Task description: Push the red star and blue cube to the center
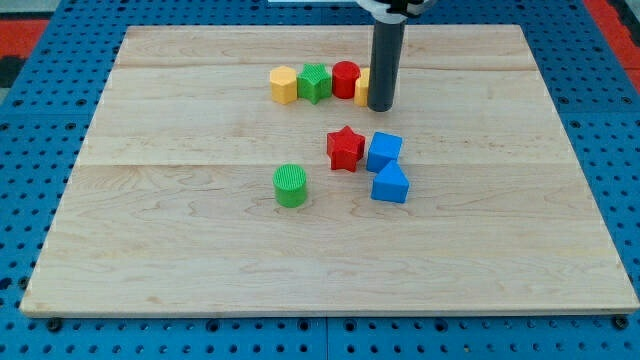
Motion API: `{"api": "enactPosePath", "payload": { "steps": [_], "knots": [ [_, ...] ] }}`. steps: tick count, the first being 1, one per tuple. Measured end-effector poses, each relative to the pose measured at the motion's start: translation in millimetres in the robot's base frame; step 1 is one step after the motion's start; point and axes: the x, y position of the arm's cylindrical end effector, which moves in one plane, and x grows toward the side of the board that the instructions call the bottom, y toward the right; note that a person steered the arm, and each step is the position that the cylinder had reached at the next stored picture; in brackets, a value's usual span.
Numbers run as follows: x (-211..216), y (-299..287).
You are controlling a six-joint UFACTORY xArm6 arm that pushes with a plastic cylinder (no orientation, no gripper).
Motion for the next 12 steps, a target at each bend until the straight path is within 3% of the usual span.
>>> {"api": "enactPosePath", "payload": {
  "steps": [3, 6, 8, 12],
  "knots": [
    [-13, 18],
    [69, 63],
    [98, 17],
    [100, -55]
  ]
}}
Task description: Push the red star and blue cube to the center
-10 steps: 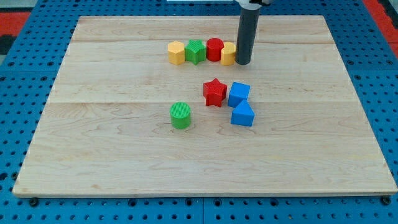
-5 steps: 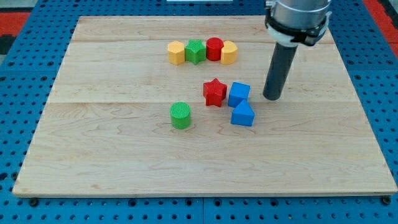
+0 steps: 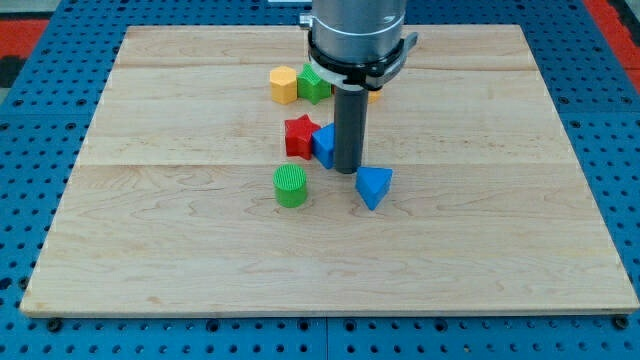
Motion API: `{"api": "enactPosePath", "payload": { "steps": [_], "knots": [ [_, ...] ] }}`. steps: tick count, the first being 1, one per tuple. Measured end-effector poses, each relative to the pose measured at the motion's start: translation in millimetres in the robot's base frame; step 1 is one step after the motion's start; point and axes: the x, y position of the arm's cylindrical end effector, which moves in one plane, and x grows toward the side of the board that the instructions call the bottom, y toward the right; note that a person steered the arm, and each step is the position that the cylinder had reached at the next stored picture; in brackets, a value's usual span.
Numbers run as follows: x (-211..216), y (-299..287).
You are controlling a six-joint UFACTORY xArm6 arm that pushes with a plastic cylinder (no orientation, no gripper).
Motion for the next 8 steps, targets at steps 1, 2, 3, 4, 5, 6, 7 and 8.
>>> {"api": "enactPosePath", "payload": {
  "steps": [1, 2, 3, 4, 5, 6, 7, 8],
  "knots": [
    [0, -13],
    [0, -30],
    [0, -36],
    [0, -26],
    [0, -13],
    [-10, -21],
    [-19, -39],
    [-24, -41]
  ]
}}
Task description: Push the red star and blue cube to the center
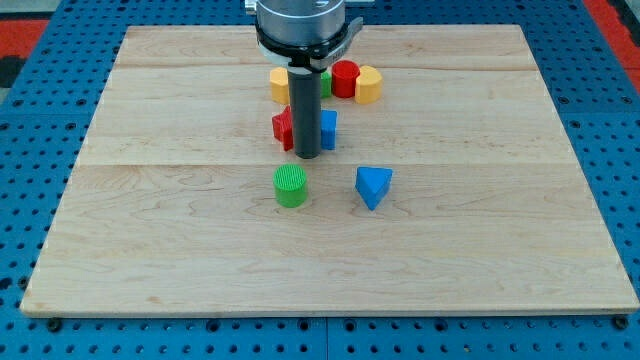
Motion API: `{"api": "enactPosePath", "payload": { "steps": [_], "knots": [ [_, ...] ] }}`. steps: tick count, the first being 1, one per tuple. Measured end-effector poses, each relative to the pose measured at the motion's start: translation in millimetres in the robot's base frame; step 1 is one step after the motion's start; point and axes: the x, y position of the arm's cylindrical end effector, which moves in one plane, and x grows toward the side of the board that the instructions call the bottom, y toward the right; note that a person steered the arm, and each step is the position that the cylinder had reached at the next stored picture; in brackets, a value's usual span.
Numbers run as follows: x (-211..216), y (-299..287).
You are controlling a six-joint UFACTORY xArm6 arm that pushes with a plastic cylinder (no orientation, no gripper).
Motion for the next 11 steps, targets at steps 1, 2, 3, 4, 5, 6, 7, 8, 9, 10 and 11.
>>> {"api": "enactPosePath", "payload": {
  "steps": [1, 2, 3, 4, 5, 6, 7, 8, 9, 10, 11],
  "knots": [
    [9, 0],
    [21, -17],
    [20, -48],
    [14, -62],
    [10, -46],
    [-2, -17],
    [-15, -15],
    [-16, -26],
    [-18, -59],
    [-22, -77],
    [-22, -65]
  ]
}}
